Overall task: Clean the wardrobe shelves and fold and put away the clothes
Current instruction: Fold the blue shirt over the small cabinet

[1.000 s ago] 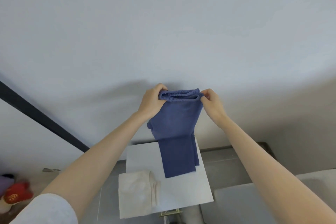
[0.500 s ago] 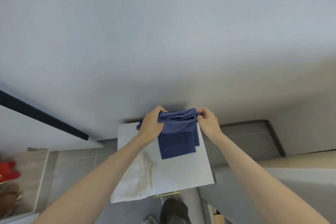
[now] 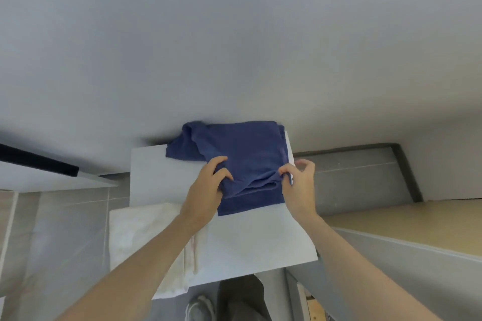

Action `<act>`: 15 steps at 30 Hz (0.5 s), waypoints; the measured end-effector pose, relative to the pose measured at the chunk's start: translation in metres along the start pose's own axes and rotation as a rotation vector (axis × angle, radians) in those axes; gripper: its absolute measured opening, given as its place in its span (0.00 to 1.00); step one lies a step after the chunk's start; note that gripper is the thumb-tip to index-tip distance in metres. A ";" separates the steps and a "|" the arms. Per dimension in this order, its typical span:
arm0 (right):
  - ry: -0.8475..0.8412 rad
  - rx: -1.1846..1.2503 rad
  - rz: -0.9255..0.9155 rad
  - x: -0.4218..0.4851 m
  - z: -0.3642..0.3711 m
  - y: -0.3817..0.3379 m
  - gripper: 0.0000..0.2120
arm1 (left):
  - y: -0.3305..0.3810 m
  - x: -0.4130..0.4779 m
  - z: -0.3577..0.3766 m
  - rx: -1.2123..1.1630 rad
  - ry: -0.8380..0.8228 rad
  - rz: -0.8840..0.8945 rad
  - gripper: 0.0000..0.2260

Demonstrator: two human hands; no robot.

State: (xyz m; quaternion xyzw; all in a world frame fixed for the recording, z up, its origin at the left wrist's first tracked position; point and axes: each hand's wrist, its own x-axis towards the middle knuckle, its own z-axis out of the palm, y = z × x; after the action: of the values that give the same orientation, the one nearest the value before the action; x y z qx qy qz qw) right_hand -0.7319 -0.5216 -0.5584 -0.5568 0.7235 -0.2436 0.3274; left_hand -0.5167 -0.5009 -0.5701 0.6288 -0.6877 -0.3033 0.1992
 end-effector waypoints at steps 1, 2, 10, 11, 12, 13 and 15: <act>-0.043 -0.042 0.040 0.002 0.009 0.013 0.11 | -0.007 -0.002 0.014 0.035 -0.039 -0.033 0.13; -0.090 -0.083 0.070 0.005 0.016 0.025 0.11 | -0.014 -0.003 0.026 0.060 -0.068 -0.071 0.13; 0.070 0.015 0.293 0.007 0.041 0.051 0.08 | -0.023 -0.023 0.079 -0.209 0.401 -0.456 0.16; 0.059 0.026 0.335 0.008 0.043 0.047 0.16 | -0.019 -0.023 0.080 -0.293 0.467 -0.563 0.14; 0.030 0.037 0.369 0.009 0.045 0.044 0.26 | -0.016 -0.021 0.081 -0.386 0.499 -0.674 0.13; 0.001 0.031 0.386 0.010 0.047 0.041 0.35 | -0.012 -0.018 0.081 -0.461 0.491 -0.761 0.17; -0.048 -0.003 0.393 0.011 0.053 0.037 0.43 | -0.006 -0.014 0.083 -0.588 0.448 -0.813 0.29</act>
State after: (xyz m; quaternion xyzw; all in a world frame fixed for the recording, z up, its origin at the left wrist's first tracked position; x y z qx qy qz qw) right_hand -0.7176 -0.5218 -0.6225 -0.4111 0.8106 -0.1608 0.3848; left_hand -0.5649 -0.4732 -0.6338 0.8108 -0.2165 -0.3939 0.3749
